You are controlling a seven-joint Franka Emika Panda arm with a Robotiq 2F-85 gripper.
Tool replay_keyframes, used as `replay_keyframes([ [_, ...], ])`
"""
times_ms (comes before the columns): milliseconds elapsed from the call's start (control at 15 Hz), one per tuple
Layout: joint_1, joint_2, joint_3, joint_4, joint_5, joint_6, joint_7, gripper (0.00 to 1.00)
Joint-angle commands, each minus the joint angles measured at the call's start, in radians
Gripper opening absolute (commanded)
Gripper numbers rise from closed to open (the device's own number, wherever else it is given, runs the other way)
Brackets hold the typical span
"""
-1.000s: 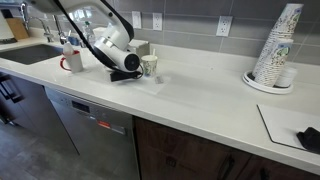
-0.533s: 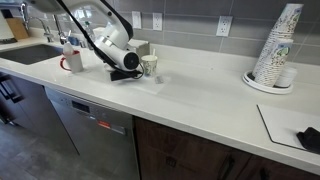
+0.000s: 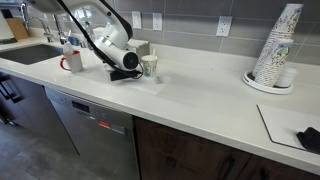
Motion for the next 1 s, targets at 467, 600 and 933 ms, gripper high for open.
replay_keyframes([
  [467,0.015,0.009,-0.011,0.004,0.019,0.017,-0.021,0.6],
  [600,0.015,0.006,-0.01,0.001,0.02,0.015,-0.024,0.71],
  [933,0.015,-0.006,-0.01,-0.009,0.017,0.011,-0.024,0.88],
])
